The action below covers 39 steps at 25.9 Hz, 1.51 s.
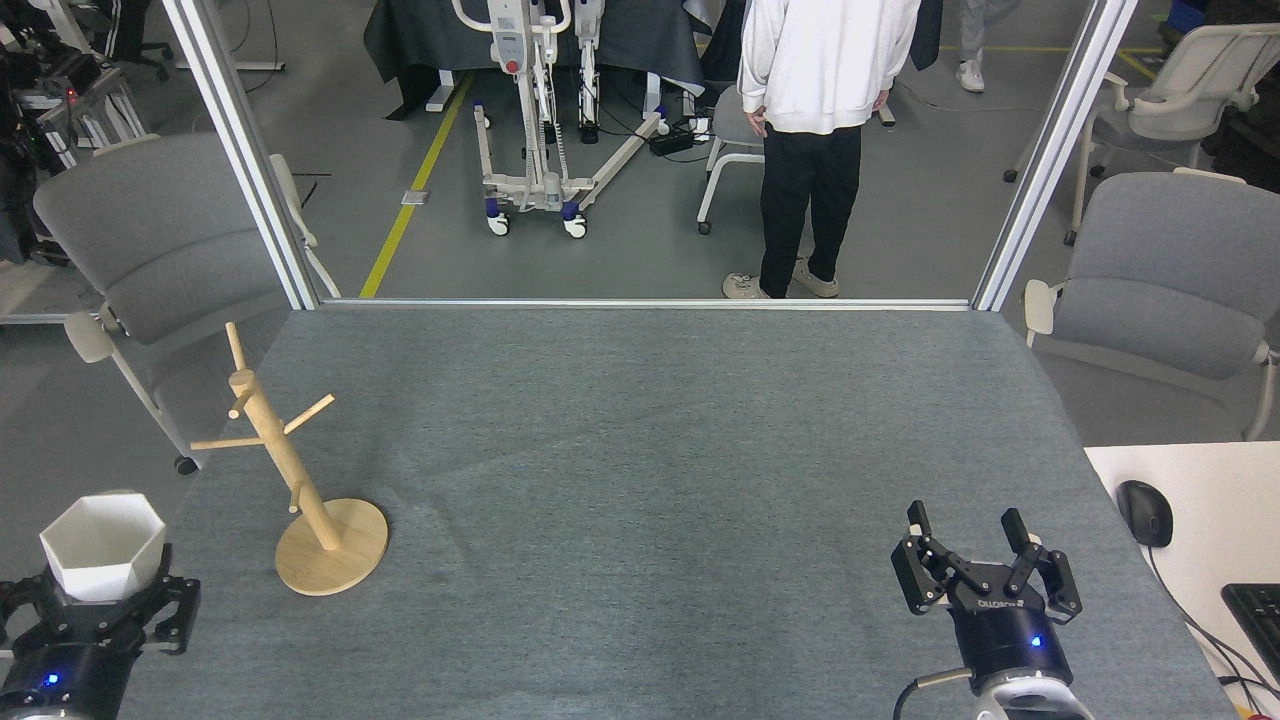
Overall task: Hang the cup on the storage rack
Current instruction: 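Carry the cup with the left gripper beside the wooden rack, then lower the cup onto a rack peg and release the left gripper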
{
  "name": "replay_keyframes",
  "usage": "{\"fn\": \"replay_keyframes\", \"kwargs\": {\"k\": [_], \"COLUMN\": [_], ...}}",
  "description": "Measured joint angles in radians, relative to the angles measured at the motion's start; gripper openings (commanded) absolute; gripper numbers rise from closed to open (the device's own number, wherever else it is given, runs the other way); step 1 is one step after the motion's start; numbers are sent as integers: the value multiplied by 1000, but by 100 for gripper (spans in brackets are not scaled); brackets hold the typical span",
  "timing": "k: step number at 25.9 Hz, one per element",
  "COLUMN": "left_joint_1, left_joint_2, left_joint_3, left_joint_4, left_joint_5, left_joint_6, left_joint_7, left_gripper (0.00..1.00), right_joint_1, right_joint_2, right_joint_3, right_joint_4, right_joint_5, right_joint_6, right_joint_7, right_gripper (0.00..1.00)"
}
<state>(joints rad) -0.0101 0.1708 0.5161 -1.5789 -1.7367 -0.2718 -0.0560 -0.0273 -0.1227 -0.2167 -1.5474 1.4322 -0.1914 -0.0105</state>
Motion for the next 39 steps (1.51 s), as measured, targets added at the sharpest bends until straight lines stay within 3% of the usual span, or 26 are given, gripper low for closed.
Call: {"fn": "replay_keyframes", "kwargs": {"k": [5,11,34,35,37,38,39], "left_joint_1": [-102,-148,-165,-165,-165,-165,-165], "left_joint_2": [7,-4,-72,-78,-85,-89,-92], "left_joint_3": [6,5,-142,-144,-145,-146,-146], "left_joint_4": [46,54,69,74,85,91,100], "left_joint_5": [-67,-139,-288,-294,-301,-302,-304], "left_joint_6": [12,16,74,74,74,74,74], "left_joint_7": [-8,-12,-11,-11,-11,-11,-12], "left_gripper": [0,0,0,2,33,42,45], "right_joint_1": [-11,-54,-118,-118,-118,-118,-118], "right_joint_2": [5,17,23,22,21,21,20], "right_joint_3": [0,0,-8,-10,-12,-13,-14], "right_joint_4": [6,25,53,56,60,63,65], "right_joint_5": [-1,-2,-2,-2,-2,-2,-2], "right_joint_6": [3,4,10,10,11,11,12], "right_joint_7": [5,7,12,11,8,8,8], "right_gripper": [99,99,99,99,99,99,99]}}
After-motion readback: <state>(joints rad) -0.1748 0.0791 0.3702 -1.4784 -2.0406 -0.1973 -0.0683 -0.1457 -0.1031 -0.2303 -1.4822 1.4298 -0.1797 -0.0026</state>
